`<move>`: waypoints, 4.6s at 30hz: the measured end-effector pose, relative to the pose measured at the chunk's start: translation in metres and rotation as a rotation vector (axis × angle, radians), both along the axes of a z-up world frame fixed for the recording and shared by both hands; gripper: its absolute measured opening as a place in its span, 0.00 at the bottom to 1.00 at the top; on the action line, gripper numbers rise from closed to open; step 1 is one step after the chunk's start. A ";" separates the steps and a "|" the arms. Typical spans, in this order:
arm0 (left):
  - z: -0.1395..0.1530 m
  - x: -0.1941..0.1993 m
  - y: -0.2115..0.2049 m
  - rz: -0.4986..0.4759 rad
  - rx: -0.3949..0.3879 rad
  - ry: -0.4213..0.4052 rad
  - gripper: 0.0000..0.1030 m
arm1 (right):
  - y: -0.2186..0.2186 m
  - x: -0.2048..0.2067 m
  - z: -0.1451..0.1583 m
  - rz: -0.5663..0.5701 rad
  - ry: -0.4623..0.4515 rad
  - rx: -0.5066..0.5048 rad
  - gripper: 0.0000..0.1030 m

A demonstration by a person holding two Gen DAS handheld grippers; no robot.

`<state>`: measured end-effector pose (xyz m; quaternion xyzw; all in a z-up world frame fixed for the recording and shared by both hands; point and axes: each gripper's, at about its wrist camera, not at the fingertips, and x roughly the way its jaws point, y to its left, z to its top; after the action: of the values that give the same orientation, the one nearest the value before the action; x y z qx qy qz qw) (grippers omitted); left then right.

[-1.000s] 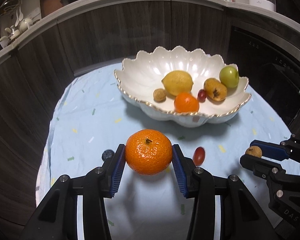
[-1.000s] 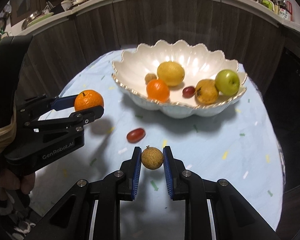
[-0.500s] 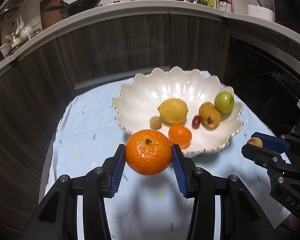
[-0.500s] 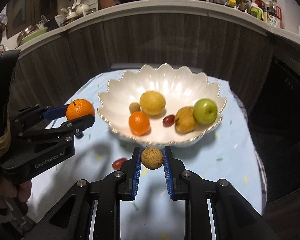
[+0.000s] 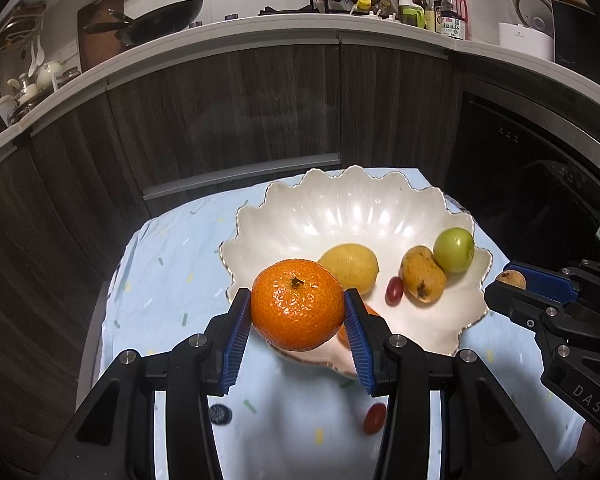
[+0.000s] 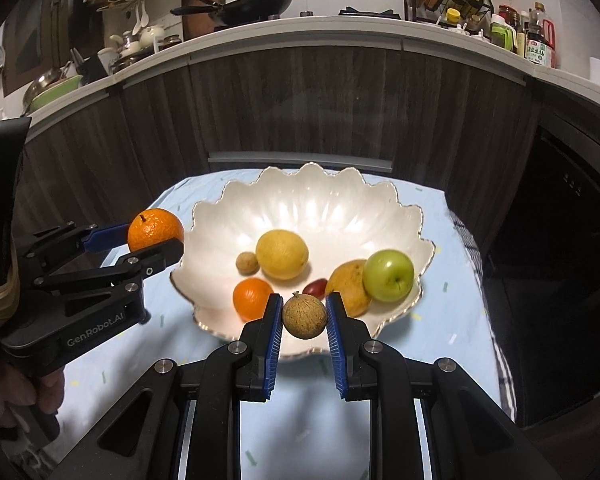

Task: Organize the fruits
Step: 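Carry mandarin with left tool while right tool carries brown fruit over the bowl, then open both tools to drop mandarin and brown fruit into the bowl, then withdraw both tools from the bowl toward the red date and blueberry, then close left tool on the blueberry while right tool closes on the red date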

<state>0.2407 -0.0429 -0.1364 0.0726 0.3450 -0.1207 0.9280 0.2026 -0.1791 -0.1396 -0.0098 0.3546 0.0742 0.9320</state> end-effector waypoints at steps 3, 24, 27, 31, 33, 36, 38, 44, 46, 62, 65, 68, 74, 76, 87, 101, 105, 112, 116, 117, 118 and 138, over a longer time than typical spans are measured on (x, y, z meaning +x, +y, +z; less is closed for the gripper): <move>-0.001 0.007 -0.002 -0.003 -0.005 0.006 0.44 | -0.001 0.006 0.000 -0.004 0.001 0.001 0.23; -0.030 0.034 -0.017 -0.034 0.009 0.084 0.45 | -0.004 0.037 -0.022 -0.003 0.079 0.027 0.23; -0.030 0.033 -0.016 -0.018 0.009 0.075 0.57 | -0.003 0.038 -0.023 -0.008 0.079 0.028 0.28; -0.026 0.032 -0.012 0.004 0.013 0.055 0.65 | -0.004 0.037 -0.021 -0.023 0.070 0.025 0.42; -0.025 0.031 -0.010 0.014 0.013 0.058 0.65 | -0.004 0.036 -0.020 -0.028 0.065 0.019 0.43; -0.023 0.029 -0.007 0.021 0.015 0.054 0.69 | -0.004 0.034 -0.017 -0.038 0.056 0.017 0.54; -0.021 0.026 -0.005 0.026 0.014 0.047 0.74 | -0.005 0.032 -0.015 -0.043 0.048 0.016 0.58; -0.014 0.020 0.003 0.046 0.013 0.034 0.78 | -0.002 0.026 -0.009 -0.048 0.030 0.004 0.60; -0.011 0.017 0.006 0.054 0.011 0.028 0.80 | 0.000 0.024 -0.007 -0.046 0.024 -0.002 0.60; 0.011 -0.013 0.034 0.089 -0.002 -0.015 0.80 | 0.024 -0.001 0.018 -0.017 -0.029 -0.036 0.60; 0.013 -0.018 0.038 0.094 -0.004 -0.018 0.80 | 0.028 -0.005 0.019 -0.012 -0.035 -0.042 0.60; 0.014 -0.023 0.042 0.100 -0.005 -0.022 0.80 | 0.033 -0.007 0.019 -0.006 -0.036 -0.044 0.60; 0.014 -0.033 0.055 0.115 -0.013 -0.019 0.80 | 0.043 -0.014 0.018 0.008 -0.037 -0.054 0.60; 0.012 -0.036 0.058 0.119 -0.014 -0.016 0.80 | 0.045 -0.015 0.017 0.013 -0.036 -0.057 0.60; -0.001 -0.048 0.072 0.137 -0.003 0.006 0.80 | 0.060 -0.024 0.005 0.037 -0.022 -0.074 0.60; -0.026 -0.045 0.081 0.134 0.015 0.032 0.77 | 0.068 -0.027 -0.018 0.016 0.001 -0.073 0.60; -0.035 -0.043 0.084 0.132 0.021 0.042 0.76 | 0.071 -0.026 -0.028 0.012 0.010 -0.074 0.60; -0.055 -0.036 0.087 0.124 0.028 0.071 0.71 | 0.077 -0.025 -0.047 0.011 0.038 -0.080 0.60; -0.066 -0.032 0.088 0.119 0.031 0.091 0.68 | 0.079 -0.023 -0.058 0.013 0.060 -0.078 0.60; -0.068 -0.031 0.088 0.116 0.032 0.097 0.66 | 0.080 -0.023 -0.061 0.014 0.068 -0.078 0.60; -0.071 -0.029 0.088 0.114 0.035 0.104 0.61 | 0.081 -0.022 -0.064 0.015 0.074 -0.077 0.60; -0.100 -0.006 0.083 0.094 0.040 0.172 0.57 | 0.078 -0.006 -0.098 0.046 0.168 -0.016 0.47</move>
<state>0.2351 0.0396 -0.2361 0.0643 0.4287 -0.0757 0.8979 0.1963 -0.1007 -0.2374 -0.0190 0.4319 0.0935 0.8968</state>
